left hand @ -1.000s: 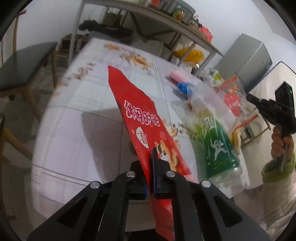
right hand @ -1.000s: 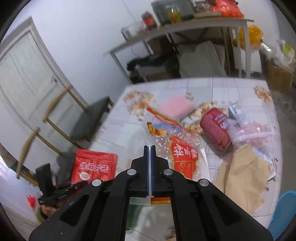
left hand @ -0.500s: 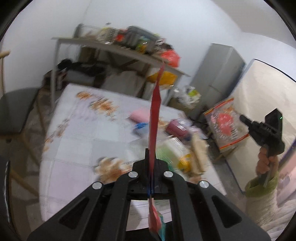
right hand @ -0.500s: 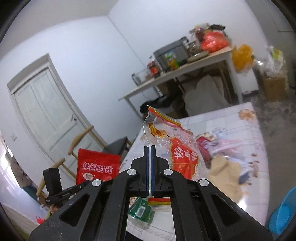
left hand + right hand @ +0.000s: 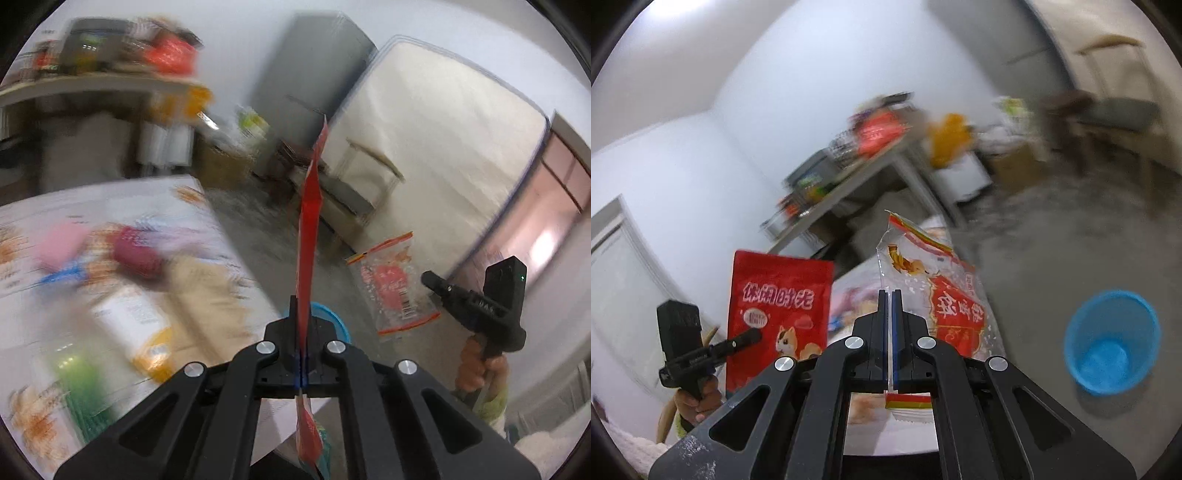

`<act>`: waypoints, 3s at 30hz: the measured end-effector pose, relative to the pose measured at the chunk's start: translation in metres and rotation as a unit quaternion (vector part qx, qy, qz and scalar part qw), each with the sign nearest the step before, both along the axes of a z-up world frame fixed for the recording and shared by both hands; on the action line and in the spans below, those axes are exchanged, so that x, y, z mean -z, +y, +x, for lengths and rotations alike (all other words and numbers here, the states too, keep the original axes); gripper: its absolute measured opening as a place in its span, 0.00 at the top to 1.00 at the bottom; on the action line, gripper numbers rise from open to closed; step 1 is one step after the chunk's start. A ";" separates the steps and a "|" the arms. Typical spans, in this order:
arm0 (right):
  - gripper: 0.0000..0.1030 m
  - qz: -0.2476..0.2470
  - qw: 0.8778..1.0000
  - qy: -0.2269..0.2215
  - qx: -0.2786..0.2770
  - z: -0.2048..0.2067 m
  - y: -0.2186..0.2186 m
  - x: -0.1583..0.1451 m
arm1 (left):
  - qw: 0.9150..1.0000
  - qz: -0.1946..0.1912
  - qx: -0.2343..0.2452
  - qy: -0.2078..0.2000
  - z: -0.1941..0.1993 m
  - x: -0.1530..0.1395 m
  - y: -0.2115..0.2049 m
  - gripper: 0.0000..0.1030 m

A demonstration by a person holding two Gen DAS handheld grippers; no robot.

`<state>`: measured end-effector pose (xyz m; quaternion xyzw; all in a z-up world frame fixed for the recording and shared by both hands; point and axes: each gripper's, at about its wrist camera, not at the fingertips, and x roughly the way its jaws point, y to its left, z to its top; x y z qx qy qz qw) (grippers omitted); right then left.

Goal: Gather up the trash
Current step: 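Carry the red bag in the left tool while the right tool carries the clear packet toward the wastebasket, then open both tools over the blue wastebasket to drop the bags, then return both tools to the table toward the brown paper bag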

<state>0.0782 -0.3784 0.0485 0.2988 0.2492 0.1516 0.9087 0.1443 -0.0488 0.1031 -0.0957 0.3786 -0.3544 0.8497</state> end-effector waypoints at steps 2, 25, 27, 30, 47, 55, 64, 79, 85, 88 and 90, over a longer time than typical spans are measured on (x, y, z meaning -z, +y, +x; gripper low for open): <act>1.00 0.015 0.999 0.024 0.032 -0.005 -0.023 0.022 | 0.999 0.039 0.029 0.016 0.025 0.014 -0.056 1.00; 0.62 0.159 0.938 0.234 0.201 0.090 -0.183 0.235 | 0.950 0.240 0.112 0.166 0.182 0.231 -0.392 0.45; 0.54 0.162 0.934 0.238 0.213 0.085 -0.189 0.242 | 0.951 0.250 0.089 0.156 0.185 0.235 -0.390 0.41; 0.53 0.164 0.931 0.241 0.218 0.076 -0.187 0.246 | 0.950 0.246 0.089 0.169 0.183 0.233 -0.379 0.40; 0.20 -0.009 0.949 0.233 0.213 0.024 -0.110 0.162 | 0.983 0.144 0.114 0.030 0.113 0.063 -0.221 0.33; 0.08 -0.261 0.924 0.197 0.199 0.027 -0.009 0.101 | 0.996 0.084 0.002 -0.029 0.042 0.023 -0.060 0.33; 0.08 -0.350 0.927 0.084 0.107 0.027 0.081 0.053 | 0.983 0.066 -0.158 -0.059 -0.034 0.040 0.088 0.30; 0.10 -0.171 0.975 0.121 -0.074 0.109 0.161 0.092 | 0.980 0.082 -0.151 -0.098 -0.083 0.097 0.107 0.30; 0.35 -0.176 0.964 0.183 -0.084 0.162 0.186 0.118 | 0.976 0.118 -0.123 -0.137 -0.088 0.108 0.081 0.30; 0.55 -0.190 0.956 0.203 -0.089 0.173 0.193 0.129 | 0.976 0.122 -0.106 -0.149 -0.091 0.111 0.072 0.32; 0.70 -0.200 0.951 0.216 -0.095 0.177 0.202 0.136 | 0.976 0.121 -0.094 -0.155 -0.092 0.111 0.068 0.34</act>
